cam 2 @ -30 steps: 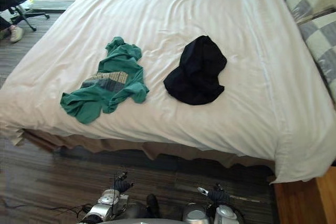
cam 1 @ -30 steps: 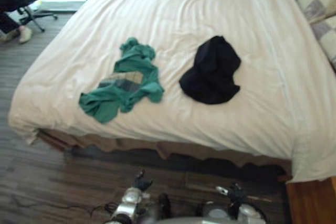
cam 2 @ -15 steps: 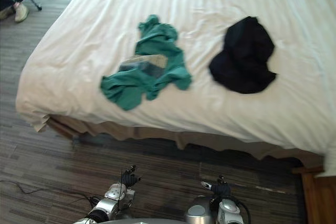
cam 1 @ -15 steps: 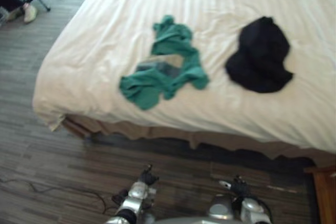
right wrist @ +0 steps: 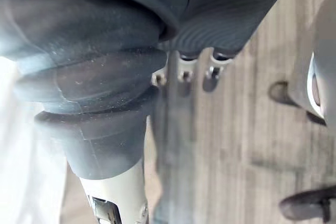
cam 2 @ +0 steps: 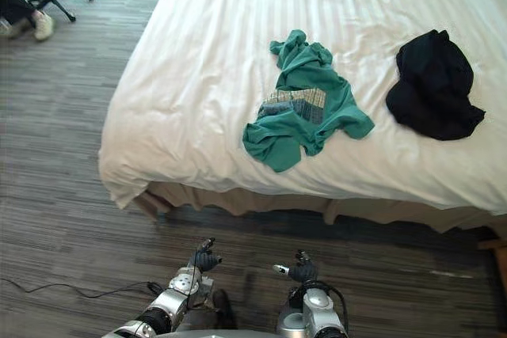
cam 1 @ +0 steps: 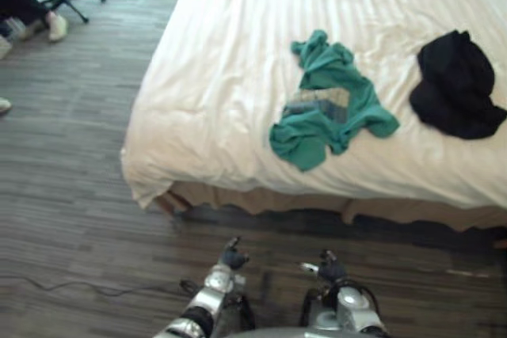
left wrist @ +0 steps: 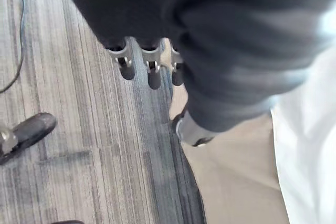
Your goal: Tidy the bed and pick cloth on bed and put in laundry
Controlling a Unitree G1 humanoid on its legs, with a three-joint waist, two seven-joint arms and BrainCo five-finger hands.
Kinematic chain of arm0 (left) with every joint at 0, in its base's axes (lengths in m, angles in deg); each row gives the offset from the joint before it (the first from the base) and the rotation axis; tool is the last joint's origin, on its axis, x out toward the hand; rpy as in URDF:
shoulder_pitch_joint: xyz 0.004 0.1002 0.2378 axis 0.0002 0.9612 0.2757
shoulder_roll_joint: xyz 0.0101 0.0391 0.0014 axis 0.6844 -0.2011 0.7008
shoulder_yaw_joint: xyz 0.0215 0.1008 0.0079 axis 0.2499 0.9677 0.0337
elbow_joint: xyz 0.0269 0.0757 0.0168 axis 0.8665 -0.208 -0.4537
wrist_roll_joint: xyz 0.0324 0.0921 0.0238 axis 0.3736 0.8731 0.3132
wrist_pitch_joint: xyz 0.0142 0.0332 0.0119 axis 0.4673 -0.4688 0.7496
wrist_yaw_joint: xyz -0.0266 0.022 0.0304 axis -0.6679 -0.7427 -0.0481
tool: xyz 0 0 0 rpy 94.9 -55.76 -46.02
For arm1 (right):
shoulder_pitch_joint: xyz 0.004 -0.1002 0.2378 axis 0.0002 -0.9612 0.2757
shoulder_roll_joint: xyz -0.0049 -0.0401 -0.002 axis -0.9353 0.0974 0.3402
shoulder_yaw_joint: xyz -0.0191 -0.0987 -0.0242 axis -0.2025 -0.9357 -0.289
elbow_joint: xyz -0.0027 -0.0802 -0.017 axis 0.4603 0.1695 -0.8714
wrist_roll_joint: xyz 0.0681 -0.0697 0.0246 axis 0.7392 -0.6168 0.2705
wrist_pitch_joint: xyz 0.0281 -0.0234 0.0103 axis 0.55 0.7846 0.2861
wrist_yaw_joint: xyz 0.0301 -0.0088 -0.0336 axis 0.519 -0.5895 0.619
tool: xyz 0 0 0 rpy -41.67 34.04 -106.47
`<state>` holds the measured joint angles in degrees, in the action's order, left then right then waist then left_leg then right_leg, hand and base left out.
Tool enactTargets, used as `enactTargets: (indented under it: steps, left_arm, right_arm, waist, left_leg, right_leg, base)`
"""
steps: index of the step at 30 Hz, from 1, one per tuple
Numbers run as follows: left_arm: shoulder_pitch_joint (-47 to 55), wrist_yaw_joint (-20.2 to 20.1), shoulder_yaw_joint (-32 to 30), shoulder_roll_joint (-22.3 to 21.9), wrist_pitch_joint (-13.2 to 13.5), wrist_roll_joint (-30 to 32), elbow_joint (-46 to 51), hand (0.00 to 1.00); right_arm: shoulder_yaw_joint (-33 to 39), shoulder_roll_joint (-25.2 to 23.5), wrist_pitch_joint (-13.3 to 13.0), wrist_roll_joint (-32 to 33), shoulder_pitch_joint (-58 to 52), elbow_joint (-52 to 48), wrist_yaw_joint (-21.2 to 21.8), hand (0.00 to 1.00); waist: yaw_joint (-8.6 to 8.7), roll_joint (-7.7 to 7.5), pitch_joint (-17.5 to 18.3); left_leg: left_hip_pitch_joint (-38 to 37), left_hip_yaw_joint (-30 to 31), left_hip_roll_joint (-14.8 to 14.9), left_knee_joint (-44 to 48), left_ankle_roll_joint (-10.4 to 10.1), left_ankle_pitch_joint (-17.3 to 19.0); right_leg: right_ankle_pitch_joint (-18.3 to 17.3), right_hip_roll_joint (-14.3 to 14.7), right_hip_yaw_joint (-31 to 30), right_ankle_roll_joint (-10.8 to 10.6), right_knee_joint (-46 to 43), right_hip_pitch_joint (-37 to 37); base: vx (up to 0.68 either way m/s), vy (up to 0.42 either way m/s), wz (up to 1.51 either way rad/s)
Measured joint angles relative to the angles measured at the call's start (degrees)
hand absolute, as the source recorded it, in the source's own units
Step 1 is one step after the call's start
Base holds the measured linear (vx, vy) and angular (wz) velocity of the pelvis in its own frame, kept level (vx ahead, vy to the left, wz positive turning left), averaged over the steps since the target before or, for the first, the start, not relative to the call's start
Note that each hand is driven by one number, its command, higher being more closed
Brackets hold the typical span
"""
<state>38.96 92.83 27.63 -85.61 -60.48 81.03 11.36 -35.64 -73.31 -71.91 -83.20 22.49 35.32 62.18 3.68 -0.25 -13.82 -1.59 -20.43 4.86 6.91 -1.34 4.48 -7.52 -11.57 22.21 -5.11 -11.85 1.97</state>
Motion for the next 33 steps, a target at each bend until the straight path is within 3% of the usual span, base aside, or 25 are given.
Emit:
enactTargets:
  steps: [1, 4, 5, 6, 8, 9, 10, 12, 13, 14, 16, 17, 18, 19, 21, 22, 24, 27, 28, 30, 33]
  left_arm:
    - [0.3, 0.0, -2.1, 0.2, 0.0, -0.8, -0.5, 0.00]
    - [4.2, -0.1, -18.5, 2.5, -0.2, -7.6, -1.2, 0.00]
    - [6.0, -0.2, -28.5, 3.7, -0.3, -11.5, -1.7, 0.00]
    - [6.7, -0.2, -32.9, 4.4, -0.4, -12.9, -2.0, 0.00]
    - [9.5, -0.1, -58.3, 10.0, -1.2, -17.6, -4.8, 0.00]
    - [10.1, -0.1, -63.0, 11.6, -1.3, -18.1, -5.3, 0.00]
    - [11.2, -0.1, -75.0, 16.6, -1.8, -18.8, -6.0, 0.00]
    - [11.3, -0.1, -82.9, 22.1, -1.9, -20.1, -6.8, 0.00]
    - [10.9, -0.1, -88.4, 27.3, -1.8, -22.2, -6.6, 0.00]
    - [10.2, -0.1, -89.7, 29.3, -1.8, -23.5, -3.9, 0.00]
    - [9.9, 0.8, -85.8, 29.9, -1.6, -25.1, 5.7, 0.00]
    - [9.9, 1.6, -80.8, 30.9, -0.9, -25.8, 13.9, 0.00]
    - [8.7, 2.5, -75.8, 33.9, 1.4, -27.6, 20.7, 0.00]
    - [8.0, 2.7, -74.5, 35.3, 2.6, -28.5, 23.0, 0.00]
    - [4.5, 4.1, -69.4, 42.5, 7.6, -30.7, 30.1, 0.00]
    - [3.5, 4.8, -67.9, 43.8, 8.4, -30.6, 30.8, 0.00]
    - [-2.7, 7.0, -59.4, 49.2, 10.1, -28.9, 32.1, 0.00]
    - [-7.8, 9.1, -50.1, 50.4, 10.2, -23.2, 36.2, 0.00]
    - [-9.4, 9.1, -45.0, 50.4, 10.2, -19.4, 38.7, 0.00]
    - [-10.1, 9.0, -40.8, 50.3, 10.1, -16.4, 42.0, 0.00]
    - [-13.5, 8.3, -32.0, 46.4, 11.1, -8.2, 49.5, 0.00]
  right_arm:
    - [1.8, -0.1, 0.0, 0.1, 0.0, 0.6, 0.0, 0.00]
    - [14.8, 0.2, 0.8, 1.9, -1.3, 4.0, -1.7, 0.00]
    - [21.4, 1.0, 1.4, 4.7, -3.2, 4.9, -2.6, 0.00]
    - [24.0, 1.4, 1.6, 6.2, -4.0, 5.5, -2.7, 0.00]
    - [37.8, 3.8, 2.3, 11.9, -8.9, 7.8, -2.8, 0.00]
    - [40.7, 4.6, 2.3, 12.5, -9.7, 8.4, -2.8, 0.00]
    - [49.1, 6.9, 2.6, 14.1, -11.5, 9.5, -2.8, 0.00]
    - [55.5, 10.0, 2.8, 15.1, -12.8, 10.0, -3.0, 0.00]
    - [58.8, 13.4, 3.3, 16.0, -13.3, 8.6, -4.0, 0.00]
    - [59.5, 14.2, 3.9, 16.3, -13.6, 3.7, -4.7, 0.00]
    - [59.2, 14.7, 4.4, 15.1, -14.4, -8.1, -6.2, 0.00]
    - [58.6, 16.3, 4.4, 12.4, -14.4, -16.4, -7.2, 0.00]
    - [57.4, 20.1, 4.4, 8.1, -13.9, -22.5, -8.6, 0.00]
    - [56.9, 21.7, 4.4, 6.4, -13.4, -24.3, -8.8, 0.00]
    - [52.0, 28.5, 4.1, 1.7, -9.9, -30.7, -10.2, 0.00]
    - [50.9, 29.6, 4.0, 0.5, -9.3, -31.4, -10.6, 0.00]
    - [44.0, 33.1, 3.9, -3.0, -5.3, -32.6, -12.0, 0.00]
    - [36.0, 33.5, 3.8, -6.4, -1.4, -33.9, -12.3, 0.00]
    - [31.7, 33.4, 3.4, -7.6, -0.4, -35.9, -12.2, 0.00]
    - [28.3, 32.7, 3.2, -8.4, 0.4, -38.2, -11.6, 0.00]
    - [22.5, 31.2, 1.1, -9.9, 0.8, -43.6, -8.8, 0.00]
  waist:
    - [-0.22, -0.32, 0.1]
    - [-0.95, -1.92, 1.1]
    - [-1.11, -2.19, 1.2]
    - [-1.21, -2.24, 1.3]
    - [-1.12, -2.36, 2.6]
    - [-1.12, -2.34, 3.1]
    - [-1.14, -2.33, 4.3]
    - [-1.16, -2.35, 5.3]
    - [-1.12, -2.28, 6.8]
    - [-1.07, -2.15, 7.8]
    - [-0.84, -1.39, 9.3]
    - [-0.96, -1.28, 10.8]
    - [-1.27, -1.12, 11.5]
    - [-1.29, -1.18, 11.9]
    - [-1.16, -1.24, 12.3]
    - [-1.17, -1.19, 12.3]
    - [-1.18, -0.86, 12.5]
    - [-1.10, -0.73, 12.5]
    - [-0.98, -0.05, 12.1]
    - [-0.59, 0.52, 11.8]
    - [0.25, 1.30, 11.4]
  left_leg:
    - [-0.3, -0.1, 0.0, -0.8, -0.1, -0.4]
    - [-1.6, -1.2, -0.1, -6.3, -0.9, -3.3]
    - [-2.5, -1.6, -0.1, -8.1, -1.3, -4.0]
    - [-2.9, -1.8, -0.1, -8.6, -1.6, -4.2]
    - [-4.3, -2.2, -0.1, -10.3, -1.7, -4.3]
    - [-4.5, -2.4, -0.1, -10.5, -1.7, -4.3]
    - [-5.0, -2.8, -0.1, -11.0, -1.8, -4.3]
    - [-5.2, -2.7, -0.2, -11.1, -1.8, -4.3]
    - [-5.2, -2.6, -0.4, -11.1, -1.8, -4.3]
    - [-5.2, -2.4, -0.5, -11.1, -1.8, -4.3]
    - [-5.1, -2.1, -0.7, -11.4, -1.8, -4.3]
    - [-5.1, -1.8, -0.8, -11.5, -1.8, -4.3]
    - [-5.3, -1.7, -0.9, -11.8, -1.8, -4.3]
    - [-5.4, -1.6, -0.9, -12.0, -1.8, -4.3]
    - [-5.4, -1.6, -1.0, -12.0, -1.7, -4.4]
    - [-5.4, -1.7, -1.0, -12.0, -1.7, -4.4]
    - [-6.1, -1.7, -1.3, -11.8, -1.7, -4.4]
    - [-6.1, -1.7, -1.4, -11.8, -1.7, -4.4]
    - [-6.1, -1.8, -1.5, -11.8, -1.7, -4.4]
    - [-6.0, -1.8, -1.5, -11.9, -1.6, -4.3]
    - [-6.1, -1.8, -1.1, -11.5, -1.6, -4.3]
  right_leg:
    - [0.3, 0.2, -0.1, 0.0, 0.4, 0.1]
    - [2.3, 1.7, -0.5, 0.4, 3.8, -0.2]
    - [2.6, 2.1, -0.8, 0.5, 4.5, -0.1]
    - [2.6, 2.2, -1.0, 0.5, 4.6, 0.0]
    - [2.6, 3.1, -1.7, 0.6, 5.9, 0.9]
    - [2.6, 3.3, -1.9, 0.6, 6.1, 1.0]
    - [2.6, 3.5, -2.1, 0.6, 6.5, 1.2]
    - [2.6, 3.6, -1.9, 0.6, 7.1, 1.9]
    - [2.6, 3.7, -1.9, 0.6, 7.3, 1.9]
    - [2.6, 3.7, -1.8, 0.6, 7.5, 2.0]
    - [2.7, 3.6, -1.7, 0.6, 7.9, 2.2]
    - [2.8, 3.6, -1.6, 0.6, 8.0, 2.3]
    - [2.7, 3.6, -1.5, 0.6, 8.1, 2.8]
    - [2.7, 3.6, -1.5, 0.6, 8.1, 2.9]
    - [2.9, 3.6, -1.8, 0.6, 8.1, 2.7]
    - [3.0, 3.6, -1.8, 0.5, 8.1, 2.7]
    - [3.0, 3.6, -1.9, 0.5, 8.1, 2.8]
    - [3.0, 3.6, -2.0, 0.5, 8.1, 2.7]
    - [3.1, 3.6, -2.1, 0.5, 8.3, 2.6]
    - [3.1, 3.6, -2.2, 0.6, 8.3, 2.5]
    - [3.1, 3.6, -3.8, 0.6, 8.3, 2.7]
  base:
    - [-0.05, 0.000, -0.13]
    - [-0.04, -0.025, -0.16]
    - [-0.01, -0.026, -0.13]
    - [0.01, -0.038, -0.16]
    - [0.04, -0.037, -0.17]
    - [0.07, -0.031, -0.16]
    - [0.08, -0.025, -0.07]
    - [0.06, -0.027, 0.03]
    - [0.03, -0.021, 0.05]
    - [0.01, -0.020, 0.06]
    - [-0.01, -0.005, 0.07]
    - [-0.04, -0.002, 0.06]
    - [-0.05, -0.004, 0.04]
    - [-0.07, -0.002, -0.01]
    - [-0.05, -0.003, -0.03]
    - [0.00, 0.000, 0.00]
    - [0.00, 0.000, 0.00]
    - [0.00, 0.000, 0.00]
    - [0.00, 0.000, 0.00]
    - [0.02, -0.010, -0.01]
    - [0.09, -0.034, -0.11]
